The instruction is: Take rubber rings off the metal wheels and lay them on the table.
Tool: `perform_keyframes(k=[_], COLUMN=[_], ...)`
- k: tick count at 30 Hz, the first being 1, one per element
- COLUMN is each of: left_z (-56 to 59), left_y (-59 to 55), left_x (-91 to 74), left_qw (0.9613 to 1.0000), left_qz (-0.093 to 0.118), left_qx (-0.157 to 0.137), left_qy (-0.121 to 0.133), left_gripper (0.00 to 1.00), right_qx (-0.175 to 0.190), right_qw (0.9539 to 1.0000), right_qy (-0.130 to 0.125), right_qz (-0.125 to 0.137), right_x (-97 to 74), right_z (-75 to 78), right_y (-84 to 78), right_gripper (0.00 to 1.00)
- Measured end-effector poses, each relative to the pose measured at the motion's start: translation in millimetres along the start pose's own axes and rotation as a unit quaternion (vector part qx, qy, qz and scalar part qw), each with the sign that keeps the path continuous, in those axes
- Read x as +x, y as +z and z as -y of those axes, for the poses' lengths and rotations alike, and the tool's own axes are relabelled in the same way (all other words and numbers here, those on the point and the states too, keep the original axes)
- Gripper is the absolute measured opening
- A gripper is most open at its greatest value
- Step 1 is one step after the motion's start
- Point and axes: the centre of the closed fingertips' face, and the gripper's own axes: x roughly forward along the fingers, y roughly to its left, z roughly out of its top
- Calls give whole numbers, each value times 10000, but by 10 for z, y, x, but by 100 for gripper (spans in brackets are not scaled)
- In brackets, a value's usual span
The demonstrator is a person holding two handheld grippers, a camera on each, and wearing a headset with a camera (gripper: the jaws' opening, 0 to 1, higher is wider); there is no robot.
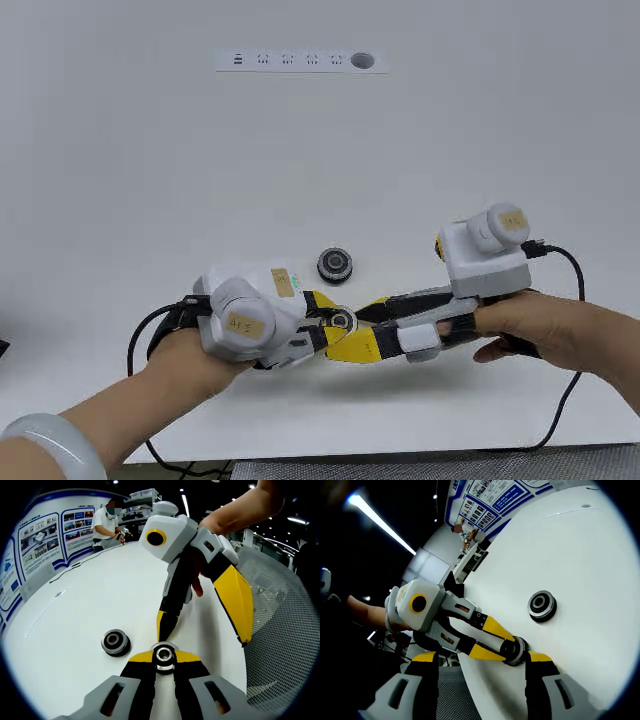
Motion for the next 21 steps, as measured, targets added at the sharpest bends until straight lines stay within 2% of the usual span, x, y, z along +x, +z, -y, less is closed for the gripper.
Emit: perform_keyframes(k=[7,13,21], left_z=[9,1,-4], left_y=[-13,-24,-29], left_x=[8,11,12], left_qw=[10000,10000,10000], left_qz=[3,0,9], left_qx=[18,16,-8], left_qy=[-21,-18,-2], left_gripper=[12,12,12], right_qx=[99,113,226], right_qw=[9999,9999,9995], right_qy=[7,-2,25], right_qz=[90,21,201], right_x=[-15,-39,-85], right_z=[-11,-18,-46], right_y=[-12,-67,-29], right_gripper=[72,69,68])
